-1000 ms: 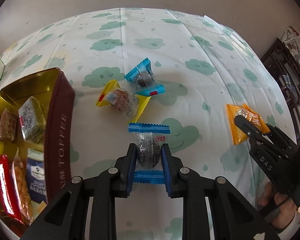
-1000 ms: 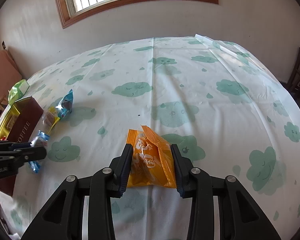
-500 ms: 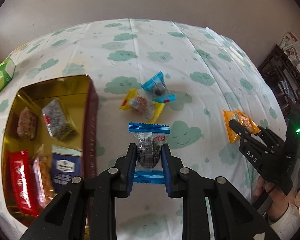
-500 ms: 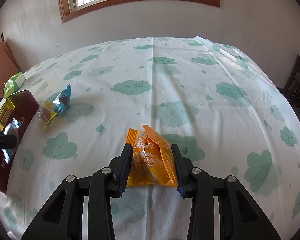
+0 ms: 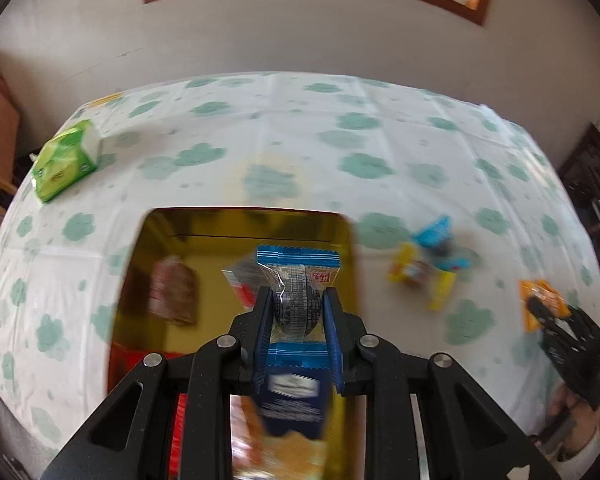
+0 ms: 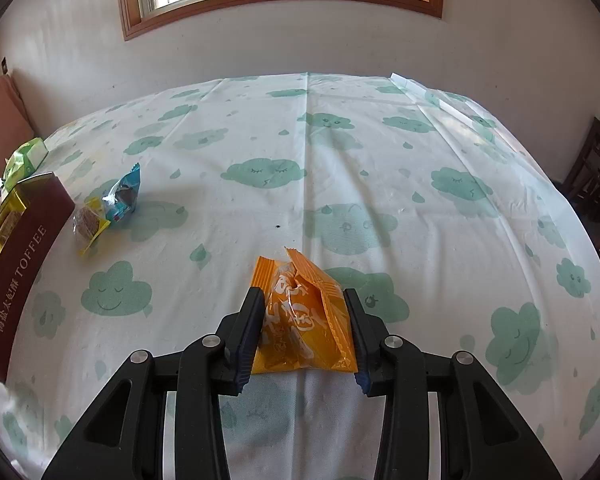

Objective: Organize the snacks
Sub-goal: 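Carry the blue-wrapped candy over the tin with the left tool, then lower the blue-wrapped candy into the tin and open the left tool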

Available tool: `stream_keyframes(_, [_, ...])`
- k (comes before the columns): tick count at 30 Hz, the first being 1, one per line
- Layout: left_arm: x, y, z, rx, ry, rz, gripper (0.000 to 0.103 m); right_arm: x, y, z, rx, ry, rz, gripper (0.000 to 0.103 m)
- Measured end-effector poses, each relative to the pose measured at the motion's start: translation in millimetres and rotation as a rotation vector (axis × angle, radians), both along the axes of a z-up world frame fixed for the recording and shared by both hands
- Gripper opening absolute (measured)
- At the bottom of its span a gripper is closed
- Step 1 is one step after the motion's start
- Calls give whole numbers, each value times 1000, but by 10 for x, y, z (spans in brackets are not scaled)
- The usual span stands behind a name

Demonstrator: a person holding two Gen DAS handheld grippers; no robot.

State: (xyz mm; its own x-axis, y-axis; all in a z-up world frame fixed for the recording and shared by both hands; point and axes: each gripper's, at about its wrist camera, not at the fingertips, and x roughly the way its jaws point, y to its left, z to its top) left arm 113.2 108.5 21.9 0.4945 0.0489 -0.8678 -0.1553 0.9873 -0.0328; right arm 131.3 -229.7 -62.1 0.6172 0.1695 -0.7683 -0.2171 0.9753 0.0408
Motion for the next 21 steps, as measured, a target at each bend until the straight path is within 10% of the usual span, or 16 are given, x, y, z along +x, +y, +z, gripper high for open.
stream_keyframes(21, [101,605,-586,16,128,103,22,-3,17,-6,-5,0,0,41])
